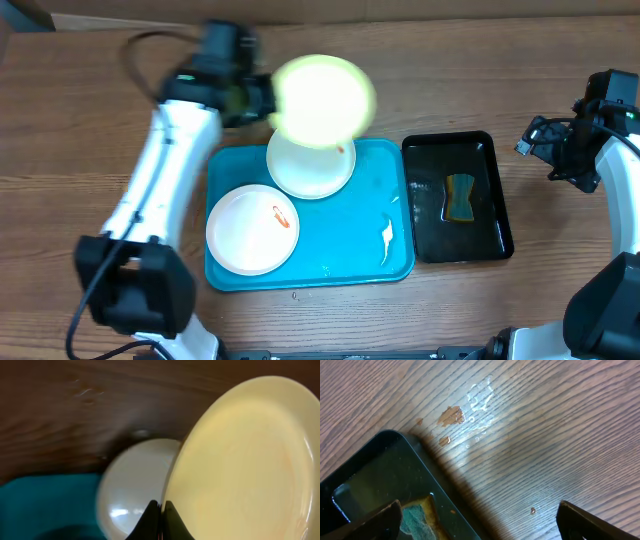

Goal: Clean dirty plates on tray and stack at the side
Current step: 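Set the yellow plate on the table left of the teal tray, release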

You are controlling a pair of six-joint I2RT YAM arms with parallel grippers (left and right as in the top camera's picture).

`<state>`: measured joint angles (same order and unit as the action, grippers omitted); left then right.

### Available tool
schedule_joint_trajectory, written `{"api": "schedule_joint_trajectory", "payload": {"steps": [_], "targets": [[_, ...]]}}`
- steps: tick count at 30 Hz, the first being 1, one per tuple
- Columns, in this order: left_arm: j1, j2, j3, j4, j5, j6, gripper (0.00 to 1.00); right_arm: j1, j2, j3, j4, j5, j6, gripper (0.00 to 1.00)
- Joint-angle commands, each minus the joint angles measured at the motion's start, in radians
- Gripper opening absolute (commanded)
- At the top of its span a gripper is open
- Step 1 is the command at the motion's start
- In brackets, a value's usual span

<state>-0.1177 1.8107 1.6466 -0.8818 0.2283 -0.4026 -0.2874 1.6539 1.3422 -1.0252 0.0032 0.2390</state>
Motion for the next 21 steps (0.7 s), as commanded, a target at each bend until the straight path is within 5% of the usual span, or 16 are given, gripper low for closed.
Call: {"api": "schedule_joint_trajectory", "payload": {"steps": [1, 11, 21], "targets": [[0.169, -0.002, 0.019, -0.036, 0.055, -0.020, 0.04, -0.003, -0.018, 0.006, 0.002, -0.005, 0.004, 1.00], [0.527, 0.002, -0.064, -0.031, -0.180, -0.019, 0.04, -0.003, -0.018, 0.006, 0.002, -0.005, 0.003, 1.00], [0.567, 0.002, -0.381, 0.239, -0.203, -0.002, 0.04, -0.003, -0.018, 0.006, 0.002, -0.005, 0.004, 1.00]]}}
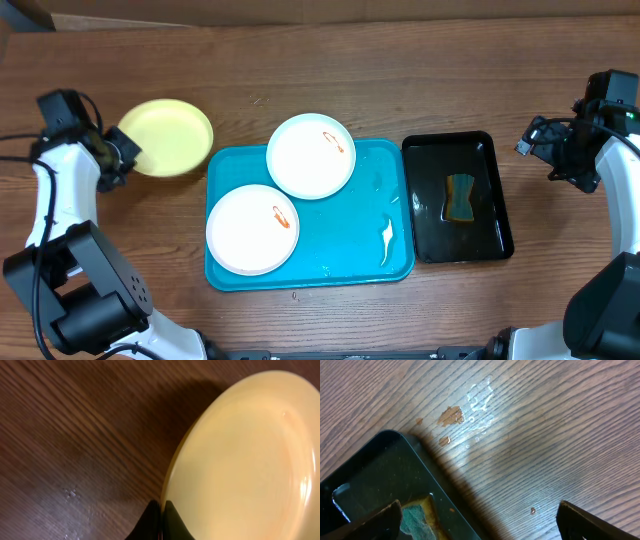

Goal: Clean dirty plates on tray and stack at the side
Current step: 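Set the yellow plate on the table left of the teal tray, release, then move the left gripper back and grip the rim of a white plate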

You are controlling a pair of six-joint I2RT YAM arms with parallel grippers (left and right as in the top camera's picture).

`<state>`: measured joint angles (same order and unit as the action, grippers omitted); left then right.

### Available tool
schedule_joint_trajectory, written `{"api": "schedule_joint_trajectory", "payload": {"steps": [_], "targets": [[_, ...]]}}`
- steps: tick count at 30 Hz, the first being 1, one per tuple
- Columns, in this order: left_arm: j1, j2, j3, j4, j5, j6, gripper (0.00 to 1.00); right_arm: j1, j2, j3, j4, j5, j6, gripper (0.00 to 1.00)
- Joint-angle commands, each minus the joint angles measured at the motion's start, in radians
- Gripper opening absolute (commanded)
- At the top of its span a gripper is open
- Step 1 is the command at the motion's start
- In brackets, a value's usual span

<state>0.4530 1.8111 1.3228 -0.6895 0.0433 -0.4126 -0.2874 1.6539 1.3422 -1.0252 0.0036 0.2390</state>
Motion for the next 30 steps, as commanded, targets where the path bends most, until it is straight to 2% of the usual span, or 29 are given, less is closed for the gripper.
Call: {"api": "schedule_joint_trajectory", "payload": {"steps": [1, 4, 10, 11, 12, 13, 14, 16, 19, 21, 30], "targets": [[-0.003, 0.002, -0.076, 0.072, -0.023, 0.008, 0.04, -0.003, -0.018, 0.006, 0.002, -0.006, 0.003, 1.00], [-0.002, 0.002, -0.109, 0.134, -0.034, 0.009, 0.04, -0.003, -0.018, 0.006, 0.002, -0.006, 0.003, 1.00], [-0.002, 0.002, -0.111, 0.144, -0.064, 0.009, 0.04, -0.003, -0.018, 0.006, 0.002, -0.006, 0.004, 1.00], [-0.002, 0.002, -0.111, 0.145, -0.074, 0.009, 0.08, -0.003, -0.018, 0.006, 0.002, -0.006, 0.003, 1.00], [-0.002, 0.002, -0.111, 0.145, -0.077, 0.010, 0.16, -0.003, -0.018, 0.006, 0.002, -0.006, 0.003, 1.00], [-0.002, 0.002, -0.110, 0.143, -0.074, 0.018, 0.33, -0.003, -0.018, 0.006, 0.002, -0.006, 0.004, 1.00], [-0.002, 0.002, -0.110, 0.140, -0.063, 0.028, 0.44, -0.003, -0.018, 0.006, 0.002, -0.006, 0.003, 1.00], [-0.002, 0.001, -0.108, 0.139, 0.014, 0.073, 0.53, -0.003, -0.018, 0.006, 0.002, -0.006, 0.003, 1.00], [-0.005, -0.006, -0.087, 0.138, 0.180, 0.107, 0.53, -0.003, -0.018, 0.006, 0.002, -0.006, 0.004, 1.00], [-0.021, -0.020, -0.072, 0.136, 0.222, 0.114, 0.53, -0.003, -0.018, 0.006, 0.002, -0.006, 0.004, 1.00], [-0.245, -0.099, -0.060, 0.058, 0.228, 0.114, 0.54, -0.003, -0.018, 0.006, 0.002, -0.006, 0.003, 1.00]]}}
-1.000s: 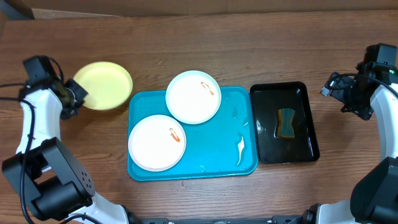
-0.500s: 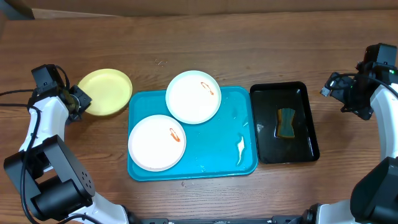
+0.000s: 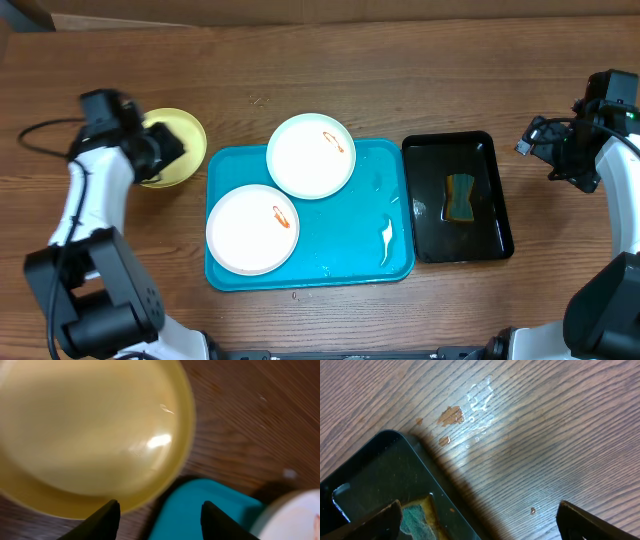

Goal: Clean dirty plates on tray and stack at the side
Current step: 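Move the left gripper back and grip the rim of a white plate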

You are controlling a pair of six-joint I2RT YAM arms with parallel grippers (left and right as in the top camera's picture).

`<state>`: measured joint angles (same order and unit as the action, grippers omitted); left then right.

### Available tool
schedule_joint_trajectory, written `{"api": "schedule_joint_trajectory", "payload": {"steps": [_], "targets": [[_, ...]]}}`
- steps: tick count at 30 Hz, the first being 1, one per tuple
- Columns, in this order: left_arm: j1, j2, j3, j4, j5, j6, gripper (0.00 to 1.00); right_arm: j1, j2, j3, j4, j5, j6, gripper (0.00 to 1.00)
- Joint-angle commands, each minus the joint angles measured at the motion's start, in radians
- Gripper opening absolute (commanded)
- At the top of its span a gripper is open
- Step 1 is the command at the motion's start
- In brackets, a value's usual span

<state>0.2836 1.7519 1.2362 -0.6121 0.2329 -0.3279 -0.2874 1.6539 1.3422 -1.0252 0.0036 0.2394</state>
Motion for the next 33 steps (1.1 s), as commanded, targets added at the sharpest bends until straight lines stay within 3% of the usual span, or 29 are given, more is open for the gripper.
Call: {"api": "schedule_joint_trajectory", "payload": {"steps": [1, 8, 14, 25, 29, 33], "targets": [[-0.113, -0.039, 0.026, -0.041, 0.038, 0.029, 0.53, -0.003, -0.018, 0.006, 0.002, -0.006, 0.003, 1.00], [-0.351, 0.003, 0.021, -0.076, -0.077, 0.029, 0.53, -0.003, -0.018, 0.006, 0.002, -0.006, 0.003, 1.00], [-0.457, 0.059, 0.021, -0.062, -0.156, 0.018, 0.50, -0.003, -0.018, 0.006, 0.002, -0.006, 0.003, 1.00], [-0.479, 0.110, 0.021, -0.015, -0.200, 0.018, 0.45, -0.003, -0.018, 0.006, 0.002, -0.006, 0.003, 1.00], [-0.491, 0.127, 0.021, -0.013, -0.200, 0.010, 0.32, -0.003, -0.018, 0.006, 0.002, -0.006, 0.003, 1.00], [-0.496, 0.155, 0.021, -0.006, -0.200, 0.010, 0.31, -0.003, -0.018, 0.006, 0.002, -0.006, 0.003, 1.00]]}}
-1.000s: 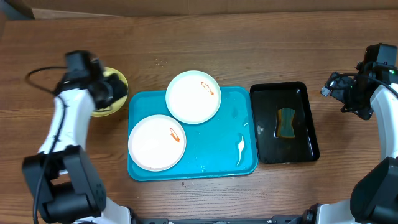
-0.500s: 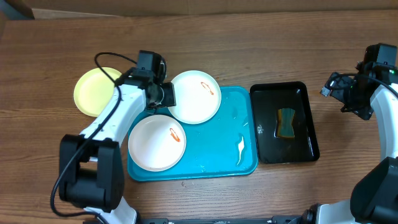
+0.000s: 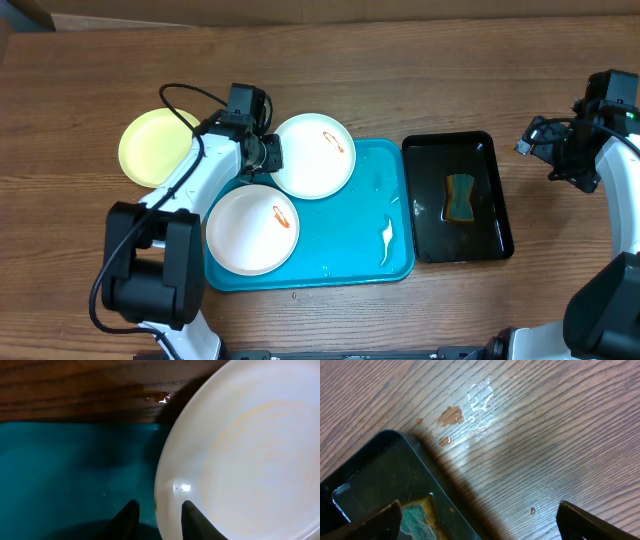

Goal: Clean dirty plates on tray and stack at the side
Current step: 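Move the left gripper back and grip the rim of a white plate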

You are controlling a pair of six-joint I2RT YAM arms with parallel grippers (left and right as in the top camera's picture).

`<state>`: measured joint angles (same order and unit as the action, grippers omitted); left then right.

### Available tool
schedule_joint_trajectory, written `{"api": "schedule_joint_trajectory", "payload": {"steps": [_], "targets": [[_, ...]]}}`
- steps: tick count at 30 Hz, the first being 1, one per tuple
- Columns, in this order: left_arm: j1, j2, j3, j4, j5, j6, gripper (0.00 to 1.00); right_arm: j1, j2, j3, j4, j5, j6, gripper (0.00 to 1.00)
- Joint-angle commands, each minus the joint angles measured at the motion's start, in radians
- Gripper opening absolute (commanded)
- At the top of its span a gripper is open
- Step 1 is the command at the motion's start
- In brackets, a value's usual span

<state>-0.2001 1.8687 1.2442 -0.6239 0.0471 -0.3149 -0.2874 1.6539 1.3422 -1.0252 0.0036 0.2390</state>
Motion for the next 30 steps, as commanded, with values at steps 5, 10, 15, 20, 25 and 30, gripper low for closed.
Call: {"api": "schedule_joint_trajectory", "payload": {"steps": [5, 10, 15, 20, 25, 30], "targets": [[-0.012, 0.058, 0.013, 0.019, -0.014, -0.003, 0.27, -0.003, -0.018, 0.006, 0.002, -0.006, 0.004, 1.00], [-0.016, 0.058, 0.013, 0.023, 0.017, -0.002, 0.16, -0.003, -0.018, 0.006, 0.002, -0.006, 0.004, 1.00], [-0.017, 0.058, 0.013, 0.018, 0.154, -0.002, 0.09, -0.003, -0.018, 0.006, 0.002, -0.006, 0.003, 1.00], [-0.018, 0.058, 0.013, -0.009, 0.272, -0.002, 0.09, -0.003, -0.018, 0.006, 0.002, -0.006, 0.003, 1.00], [-0.027, 0.058, 0.013, -0.052, 0.320, -0.002, 0.08, -0.003, -0.018, 0.006, 0.002, -0.006, 0.003, 1.00], [-0.059, 0.058, 0.013, -0.089, 0.320, -0.002, 0.08, -0.003, -0.018, 0.006, 0.002, -0.006, 0.004, 1.00]]}}
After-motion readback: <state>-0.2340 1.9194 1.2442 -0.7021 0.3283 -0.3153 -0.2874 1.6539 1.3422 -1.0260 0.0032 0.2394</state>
